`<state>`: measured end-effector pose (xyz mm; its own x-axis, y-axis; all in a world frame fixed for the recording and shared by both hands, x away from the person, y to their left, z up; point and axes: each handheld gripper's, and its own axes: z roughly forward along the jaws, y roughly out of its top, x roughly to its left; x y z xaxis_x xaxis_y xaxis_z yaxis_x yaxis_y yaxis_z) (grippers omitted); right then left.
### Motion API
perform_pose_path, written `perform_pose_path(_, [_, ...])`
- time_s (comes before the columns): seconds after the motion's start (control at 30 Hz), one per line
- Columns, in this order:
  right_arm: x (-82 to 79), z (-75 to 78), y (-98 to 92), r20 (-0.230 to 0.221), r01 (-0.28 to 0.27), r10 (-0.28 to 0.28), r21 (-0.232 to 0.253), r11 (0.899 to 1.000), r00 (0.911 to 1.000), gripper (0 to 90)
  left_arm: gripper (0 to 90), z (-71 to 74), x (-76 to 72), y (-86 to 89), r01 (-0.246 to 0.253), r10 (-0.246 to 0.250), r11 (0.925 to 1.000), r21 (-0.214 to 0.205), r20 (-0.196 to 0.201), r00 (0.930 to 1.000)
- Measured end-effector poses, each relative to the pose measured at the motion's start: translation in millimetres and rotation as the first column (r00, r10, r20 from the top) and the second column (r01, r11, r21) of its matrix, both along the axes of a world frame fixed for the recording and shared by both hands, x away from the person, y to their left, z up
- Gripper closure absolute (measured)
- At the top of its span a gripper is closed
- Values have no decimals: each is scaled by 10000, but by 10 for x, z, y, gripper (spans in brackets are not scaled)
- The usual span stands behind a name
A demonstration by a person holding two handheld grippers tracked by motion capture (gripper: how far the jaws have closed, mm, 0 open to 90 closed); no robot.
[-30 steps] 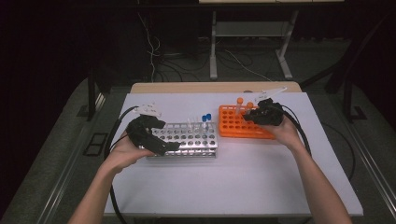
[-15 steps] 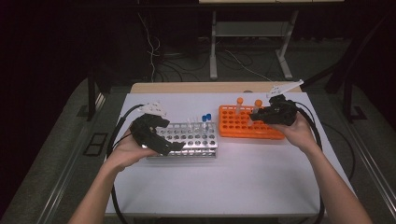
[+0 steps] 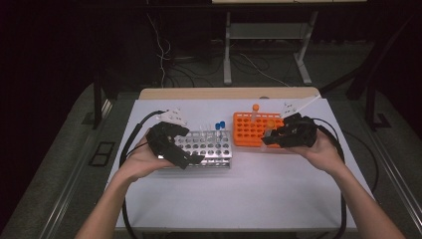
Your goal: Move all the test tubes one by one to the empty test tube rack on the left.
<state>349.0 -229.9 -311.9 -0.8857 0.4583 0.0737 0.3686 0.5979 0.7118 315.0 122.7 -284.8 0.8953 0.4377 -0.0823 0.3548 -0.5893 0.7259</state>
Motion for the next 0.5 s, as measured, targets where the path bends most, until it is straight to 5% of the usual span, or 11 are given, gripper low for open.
perform_pose_path(0.5, [-286,-79,401,-223,-1444,1440,-213,9893,9893,734,0,87,-82,-280,963,-967,9950,271,139,9952])
